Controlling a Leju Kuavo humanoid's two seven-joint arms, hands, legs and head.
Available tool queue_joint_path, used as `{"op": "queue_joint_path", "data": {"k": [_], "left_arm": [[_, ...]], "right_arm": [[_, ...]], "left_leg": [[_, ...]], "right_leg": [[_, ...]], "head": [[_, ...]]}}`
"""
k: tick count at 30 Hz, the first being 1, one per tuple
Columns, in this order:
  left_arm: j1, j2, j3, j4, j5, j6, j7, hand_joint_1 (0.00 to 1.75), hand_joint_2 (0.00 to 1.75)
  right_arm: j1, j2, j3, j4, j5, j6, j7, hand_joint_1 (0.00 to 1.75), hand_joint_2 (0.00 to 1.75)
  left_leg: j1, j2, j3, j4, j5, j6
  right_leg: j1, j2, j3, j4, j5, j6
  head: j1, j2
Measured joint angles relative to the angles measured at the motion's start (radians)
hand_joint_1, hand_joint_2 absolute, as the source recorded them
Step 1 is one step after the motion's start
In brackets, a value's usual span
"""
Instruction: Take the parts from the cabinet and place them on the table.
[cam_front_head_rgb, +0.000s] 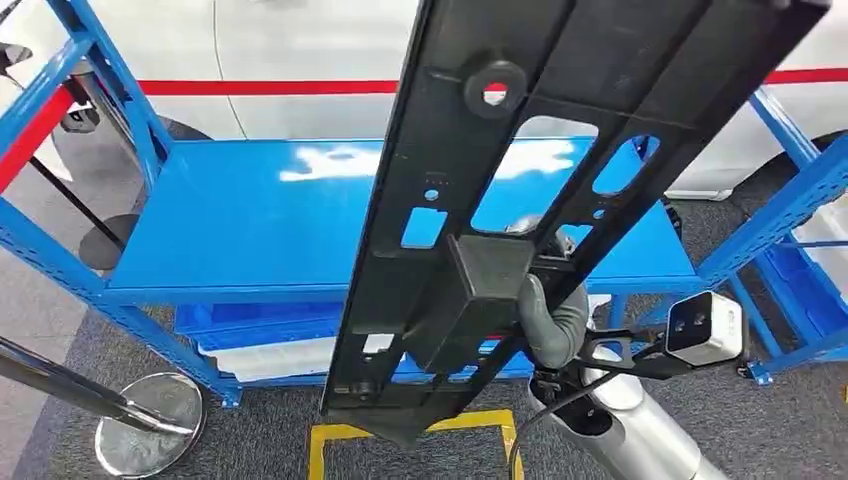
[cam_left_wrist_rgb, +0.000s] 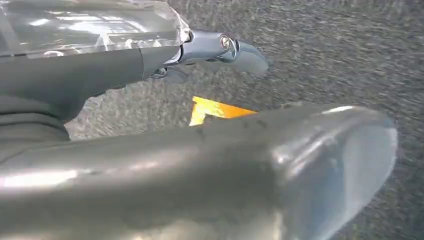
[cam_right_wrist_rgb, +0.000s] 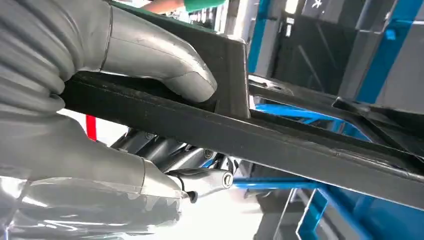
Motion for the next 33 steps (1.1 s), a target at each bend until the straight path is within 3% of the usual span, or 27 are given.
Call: {"op": "queue_joint_path", "data": {"k": [1,2,5,6,7,8,9,11,12,13,14,15,16,17,18,21,22,23,24,25,26,27,28,30,31,32,33], "left_arm": [[0.0,0.0,-0.001,0.0,0.0,0.0,0.002,0.0,0.0],[0.0,0.0,-0.002,0.0,-0.001,0.001,0.005,0.0,0.0],[0.0,0.005,-0.004,0.002,-0.006,0.007,0.018,0.0,0.0],[0.001,0.006,-0.004,0.002,-0.007,0.008,0.02,0.0,0.0],[0.0,0.01,-0.005,0.003,-0.007,0.009,0.024,0.0,0.0],[0.001,0.011,-0.006,0.005,-0.008,0.011,0.027,0.0,0.0],[0.002,0.015,-0.01,0.006,-0.008,0.013,0.031,0.0,0.0],[0.002,0.024,-0.016,0.008,-0.008,0.02,0.034,0.0,0.0],[0.002,0.025,-0.02,0.008,-0.007,0.022,0.035,0.0,0.0],[0.003,0.027,-0.022,0.009,-0.007,0.024,0.035,0.0,0.0],[0.003,0.029,-0.024,0.01,-0.006,0.026,0.034,0.0,0.0],[0.003,0.032,-0.025,0.011,-0.005,0.027,0.033,0.0,0.0],[0.002,0.035,-0.026,0.011,-0.005,0.027,0.032,0.0,0.0],[0.002,0.04,-0.027,0.012,-0.005,0.029,0.031,0.0,0.0],[0.001,0.043,-0.027,0.015,-0.006,0.029,0.029,0.0,0.0],[0.007,0.054,-0.029,0.024,-0.004,0.031,0.031,0.0,0.0],[0.008,0.055,-0.029,0.027,0.0,0.034,0.037,0.0,0.0],[0.008,0.056,-0.031,0.028,0.001,0.036,0.04,0.0,0.0],[0.008,0.058,-0.034,0.031,0.001,0.039,0.046,0.0,0.0],[0.009,0.06,-0.035,0.034,0.001,0.04,0.053,0.0,0.0],[0.01,0.06,-0.035,0.034,0.001,0.04,0.056,0.0,0.0],[0.01,0.06,-0.035,0.035,0.001,0.04,0.063,0.0,0.0],[0.01,0.06,-0.035,0.035,0.001,0.039,0.071,0.0,0.0],[0.01,0.06,-0.036,0.035,0.001,0.039,0.079,0.0,0.0],[0.009,0.059,-0.038,0.035,-0.003,0.039,0.087,0.0,0.0],[0.009,0.058,-0.043,0.035,-0.008,0.039,0.093,0.0,0.0],[0.008,0.057,-0.051,0.035,-0.008,0.039,0.1,0.0,0.0]], "right_arm": [[-0.001,0.0,0.002,0.0,0.0,0.001,-0.002,1.64,1.75],[-0.003,0.0,0.004,0.0,0.0,0.001,-0.005,1.64,1.75],[-0.005,0.0,0.012,-0.001,0.003,0.0,-0.009,1.64,1.75],[-0.004,-0.001,0.014,-0.001,0.003,0.0,-0.009,1.64,1.75],[-0.005,-0.002,0.018,0.0,0.004,0.0,-0.009,1.64,1.75],[-0.005,-0.002,0.022,-0.001,0.003,0.002,-0.01,1.64,1.75],[-0.002,-0.003,0.027,-0.003,0.003,0.004,-0.011,1.64,1.75],[0.011,-0.005,0.03,-0.003,0.002,0.011,-0.018,1.64,1.75],[0.018,-0.006,0.032,-0.003,0.0,0.014,-0.022,1.64,1.75],[0.022,-0.008,0.032,-0.003,-0.001,0.018,-0.023,1.64,1.75],[0.025,-0.01,0.033,-0.003,-0.001,0.022,-0.026,1.64,1.75],[0.027,-0.013,0.034,-0.003,-0.002,0.024,-0.027,1.64,1.75],[0.028,-0.014,0.035,-0.003,-0.002,0.026,-0.028,1.64,1.75],[0.028,-0.018,0.036,-0.004,-0.003,0.027,-0.029,1.64,1.75],[0.03,-0.022,0.036,-0.006,-0.004,0.027,-0.029,1.64,1.75],[0.045,-0.024,0.037,-0.008,0.002,0.029,-0.03,1.64,1.75],[0.056,-0.024,0.034,-0.01,0.009,0.031,-0.031,1.64,1.75],[0.065,-0.024,0.031,-0.01,0.011,0.034,-0.031,1.64,1.75],[0.068,-0.024,0.029,-0.011,0.012,0.035,-0.031,1.64,1.75],[0.069,-0.024,0.029,-0.011,0.012,0.035,-0.031,1.64,1.75],[0.071,-0.024,0.029,-0.011,0.012,0.034,-0.031,1.64,1.75],[0.076,-0.023,0.029,-0.011,0.013,0.024,-0.031,1.64,1.75],[0.08,-0.023,0.029,-0.012,0.02,0.012,-0.03,1.64,1.75],[0.085,-0.023,0.029,-0.016,0.032,-0.01,-0.029,1.64,1.75],[0.085,-0.023,0.029,-0.022,0.04,-0.018,-0.029,1.64,1.75],[0.086,-0.024,0.027,-0.028,0.05,-0.019,-0.029,1.64,1.75],[0.087,-0.024,0.024,-0.037,0.059,-0.013,-0.029,1.64,1.75]], "left_leg": [[-0.001,0.0,-0.006,0.003,0.005,-0.003],[-0.003,0.001,-0.01,0.005,0.009,-0.008],[0.0,0.005,-0.013,0.001,0.03,-0.026],[0.0,0.006,-0.013,-0.003,0.037,-0.033],[0.0,0.003,-0.02,0.004,0.029,-0.038],[0.002,-0.007,-0.03,0.025,-0.008,-0.045],[0.005,-0.012,-0.048,0.083,-0.072,-0.051],[0.008,-0.013,-0.083,0.225,-0.168,-0.061],[0.01,-0.013,-0.09,0.285,-0.183,-0.066],[0.011,-0.013,-0.08,0.296,-0.166,-0.068],[0.012,-0.013,-0.051,0.27,-0.134,-0.069],[0.014,-0.013,0.001,0.202,-0.093,-0.068],[0.014,-0.015,0.061,0.118,-0.072,-0.065],[0.014,-0.022,0.119,0.032,-0.088,-0.059],[0.008,-0.026,0.155,-0.03,-0.11,-0.051],[0.001,-0.026,0.134,-0.021,-0.094,-0.031],[0.011,-0.024,0.128,-0.031,-0.079,-0.019],[0.01,-0.016,0.12,-0.031,-0.068,-0.012],[0.01,-0.015,0.106,-0.031,-0.058,-0.001],[0.009,-0.013,0.094,-0.03,-0.046,0.0],[0.008,-0.011,0.08,-0.03,-0.034,0.0],[0.008,-0.01,0.061,-0.028,-0.021,-0.001],[0.008,-0.009,0.044,-0.026,-0.009,-0.003],[0.008,-0.009,0.01,-0.02,0.011,-0.007],[0.008,-0.008,-0.007,-0.015,0.02,-0.011],[0.008,-0.008,-0.017,-0.008,0.027,-0.016],[0.002,-0.009,-0.028,-0.002,0.031,-0.021]], "right_leg": [[0.004,-0.005,0.066,-0.093,0.018,-0.009],[0.01,-0.014,0.108,-0.163,-0.005,-0.02],[0.02,-0.014,0.106,-0.177,0.009,-0.031],[0.02,-0.013,0.102,-0.181,0.017,-0.04],[0.008,-0.016,0.098,-0.191,0.033,-0.049],[0.009,-0.015,0.088,-0.192,0.043,-0.054],[0.009,-0.015,0.075,-0.192,0.052,-0.064],[0.011,-0.014,0.052,-0.191,0.07,-0.066],[0.011,-0.014,0.037,-0.19,0.081,-0.065],[0.011,-0.012,0.023,-0.188,0.09,-0.063],[0.011,-0.01,0.009,-0.185,0.099,-0.06],[0.011,-0.009,-0.005,-0.181,0.108,-0.057],[0.011,-0.007,-0.016,-0.177,0.115,-0.054],[0.011,-0.006,-0.023,-0.172,0.121,-0.049],[0.014,-0.005,-0.03,-0.169,0.128,-0.042],[0.011,-0.004,-0.03,-0.178,0.155,-0.024],[0.013,-0.004,-0.033,-0.176,0.155,-0.015],[0.007,-0.004,-0.042,-0.16,0.121,-0.013],[0.007,-0.004,-0.059,-0.113,0.056,-0.011],[0.005,-0.004,-0.08,-0.041,-0.01,-0.008],[0.005,-0.004,-0.099,0.035,-0.058,-0.005],[0.004,-0.004,-0.111,0.104,-0.081,-0.002],[0.004,-0.004,-0.107,0.136,-0.067,0.0],[0.003,-0.005,-0.049,0.091,0.007,-0.001],[0.003,-0.005,0.016,0.008,0.037,-0.005],[0.004,-0.008,0.087,-0.085,0.028,-0.012],[0.013,-0.01,0.137,-0.171,-0.009,-0.017]], "head": [[0.0,0.0],[0.0,0.0],[0.0,0.0],[0.0,0.0],[0.0,0.0],[0.0,0.0],[0.0,0.0],[0.0,0.0],[0.0,0.0],[0.0,0.0],[0.0,0.0],[0.0,0.0],[0.0,0.0],[0.0,0.0],[0.0,0.0],[0.0,0.0],[0.0,0.0],[0.0,0.0],[0.0,0.0],[0.0,0.0],[0.0,0.0],[0.0,0.0],[0.0,0.0],[0.0,0.0],[0.0,0.0],[0.0,0.0],[0.0,0.0]]}}
